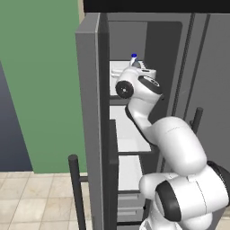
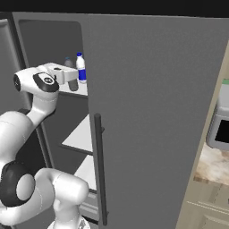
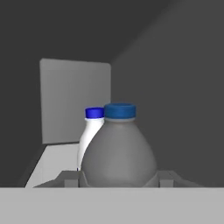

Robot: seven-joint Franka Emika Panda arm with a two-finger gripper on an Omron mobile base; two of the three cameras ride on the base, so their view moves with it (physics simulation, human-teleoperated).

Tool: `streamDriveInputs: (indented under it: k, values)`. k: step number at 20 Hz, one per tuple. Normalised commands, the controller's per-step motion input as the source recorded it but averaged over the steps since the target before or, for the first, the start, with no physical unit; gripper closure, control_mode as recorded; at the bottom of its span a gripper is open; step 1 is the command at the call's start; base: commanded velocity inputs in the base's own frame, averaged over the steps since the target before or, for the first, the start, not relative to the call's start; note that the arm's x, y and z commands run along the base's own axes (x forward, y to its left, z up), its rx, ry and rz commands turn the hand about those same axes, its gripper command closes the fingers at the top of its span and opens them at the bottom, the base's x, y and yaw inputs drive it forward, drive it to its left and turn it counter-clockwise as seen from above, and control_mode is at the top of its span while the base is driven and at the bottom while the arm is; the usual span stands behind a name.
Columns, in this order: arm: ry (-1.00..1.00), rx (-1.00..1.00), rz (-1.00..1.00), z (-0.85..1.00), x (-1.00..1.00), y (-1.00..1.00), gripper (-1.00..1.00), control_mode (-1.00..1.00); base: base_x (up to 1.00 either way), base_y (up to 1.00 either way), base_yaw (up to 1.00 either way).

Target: Take the bottled waters from the counter and place them in the freezer to freeze. Close the freezer door after placing the bottles.

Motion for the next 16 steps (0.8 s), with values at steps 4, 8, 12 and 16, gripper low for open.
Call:
streamDriveInputs:
  k: [4, 8, 12, 16]
  values:
    - [-0.11, 0.00, 0.00, -0.31, 0.00, 0.00, 1.00, -1.00, 0.00, 0.00, 0.00]
    - [-0.07, 0.00, 0.00, -0.22, 0.03, 0.00, 1.00, -1.00, 0.00, 0.00, 0.00]
    - [0.00, 0.00, 0.00, -0.13, 0.17, 0.00, 1.00, -1.00, 0.00, 0.00, 0.00]
    - [0.00, 0.00, 0.00, -0.09, 0.22, 0.00, 1.00, -1.00, 0.00, 0.00, 0.00]
